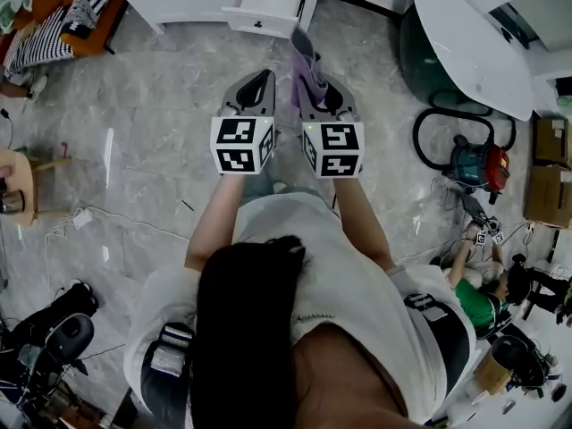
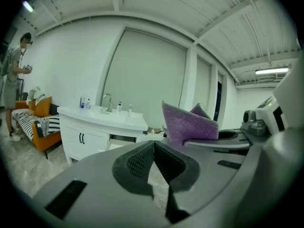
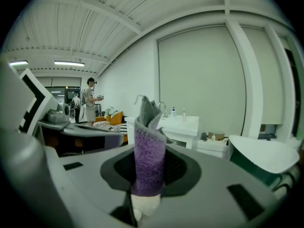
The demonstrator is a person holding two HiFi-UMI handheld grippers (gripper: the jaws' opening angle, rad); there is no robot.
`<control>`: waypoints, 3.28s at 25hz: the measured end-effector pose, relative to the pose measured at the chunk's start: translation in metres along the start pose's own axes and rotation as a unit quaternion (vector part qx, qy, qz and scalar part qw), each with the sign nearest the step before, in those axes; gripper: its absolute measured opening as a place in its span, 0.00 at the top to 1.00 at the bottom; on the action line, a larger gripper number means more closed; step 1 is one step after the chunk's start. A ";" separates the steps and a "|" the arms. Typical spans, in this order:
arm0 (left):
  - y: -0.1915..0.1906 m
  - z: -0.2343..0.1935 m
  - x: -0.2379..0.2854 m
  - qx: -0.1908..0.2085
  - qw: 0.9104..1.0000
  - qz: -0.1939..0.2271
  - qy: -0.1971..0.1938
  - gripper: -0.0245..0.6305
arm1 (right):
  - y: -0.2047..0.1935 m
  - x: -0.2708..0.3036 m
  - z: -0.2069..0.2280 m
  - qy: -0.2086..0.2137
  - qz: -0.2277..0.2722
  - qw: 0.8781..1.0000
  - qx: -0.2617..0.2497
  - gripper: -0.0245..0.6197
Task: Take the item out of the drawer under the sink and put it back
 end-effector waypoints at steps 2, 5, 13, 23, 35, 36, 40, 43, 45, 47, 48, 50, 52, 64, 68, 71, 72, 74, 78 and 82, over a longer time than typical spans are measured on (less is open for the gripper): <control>0.002 -0.008 0.013 0.001 1.000 -0.002 -0.003 0.96 | 0.002 0.015 0.004 -0.005 -0.002 1.000 -0.002 0.80; 0.006 -0.023 0.034 -0.002 1.000 -0.003 -0.002 0.96 | 0.005 0.040 0.011 -0.012 -0.006 1.000 0.001 0.80; 0.016 -0.069 0.085 -0.006 1.000 -0.018 -0.004 0.96 | 0.006 0.107 0.016 -0.020 -0.025 0.999 0.016 0.80; 0.027 -0.131 0.145 -0.012 0.999 -0.035 -0.015 0.96 | 0.008 0.189 0.016 -0.031 -0.044 0.998 0.022 0.80; 0.041 -0.182 0.201 -0.040 0.997 -0.041 -0.049 0.96 | 0.009 0.258 0.021 -0.051 -0.061 0.996 0.033 0.80; 0.043 -0.186 0.205 -0.037 0.997 -0.041 -0.051 0.96 | 0.009 0.263 0.021 -0.055 -0.061 0.996 0.034 0.80; 0.045 -0.194 0.217 -0.033 0.997 -0.040 -0.058 0.96 | 0.014 0.277 0.024 -0.064 -0.055 0.996 0.033 0.80; 0.045 -0.199 0.220 -0.036 0.997 -0.039 -0.064 0.96 | 0.014 0.281 0.022 -0.069 -0.058 0.995 0.030 0.80; 0.046 -0.207 0.222 -0.033 0.997 -0.041 -0.060 0.96 | 0.013 0.287 0.020 -0.069 -0.058 0.995 0.031 0.80; 0.043 -0.209 0.225 -0.030 0.997 -0.046 -0.056 0.96 | 0.013 0.288 0.022 -0.073 -0.057 0.995 0.030 0.80; 0.042 -0.209 0.227 -0.030 0.997 -0.047 -0.054 0.96 | 0.013 0.288 0.025 -0.075 -0.056 0.995 0.031 0.80; 0.041 -0.209 0.231 -0.030 0.997 -0.047 -0.051 0.96 | 0.011 0.289 0.030 -0.077 -0.054 0.995 0.032 0.80; 0.039 -0.208 0.235 -0.031 0.997 -0.043 -0.049 0.96 | 0.008 0.291 0.035 -0.076 -0.056 0.995 0.029 0.80; 0.017 -0.223 0.269 -0.025 0.998 -0.056 -0.017 0.96 | -0.013 0.330 0.063 -0.065 -0.066 0.995 0.029 0.80; 0.010 -0.232 0.286 -0.033 0.997 -0.067 -0.002 0.96 | -0.022 0.354 0.073 -0.051 -0.079 0.995 0.024 0.80; 0.006 -0.235 0.299 -0.032 0.997 -0.074 0.008 0.96 | -0.027 0.370 0.082 -0.035 -0.088 0.995 0.017 0.80; 0.004 -0.235 0.305 -0.030 0.997 -0.076 0.011 0.96 | -0.029 0.375 0.086 -0.031 -0.092 0.995 0.016 0.80; 0.001 -0.237 0.316 -0.031 0.996 -0.081 0.020 0.96 | -0.033 0.385 0.094 -0.023 -0.102 0.994 0.015 0.80; -0.006 -0.239 0.334 -0.041 0.995 -0.092 0.027 0.96 | -0.046 0.401 0.105 -0.006 -0.127 0.992 0.013 0.80; -0.015 -0.245 0.350 -0.046 0.993 -0.105 0.040 0.96 | -0.058 0.416 0.114 0.005 -0.146 0.989 0.017 0.80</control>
Point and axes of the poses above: the fingertips, and each gripper's own axes: x forward along the fingers, z to its right, y out of its top, the point moved 7 cm from there along -x, backward along the fingers, and after that the axes turned 14 degrees about z, right-handed, at the moved point
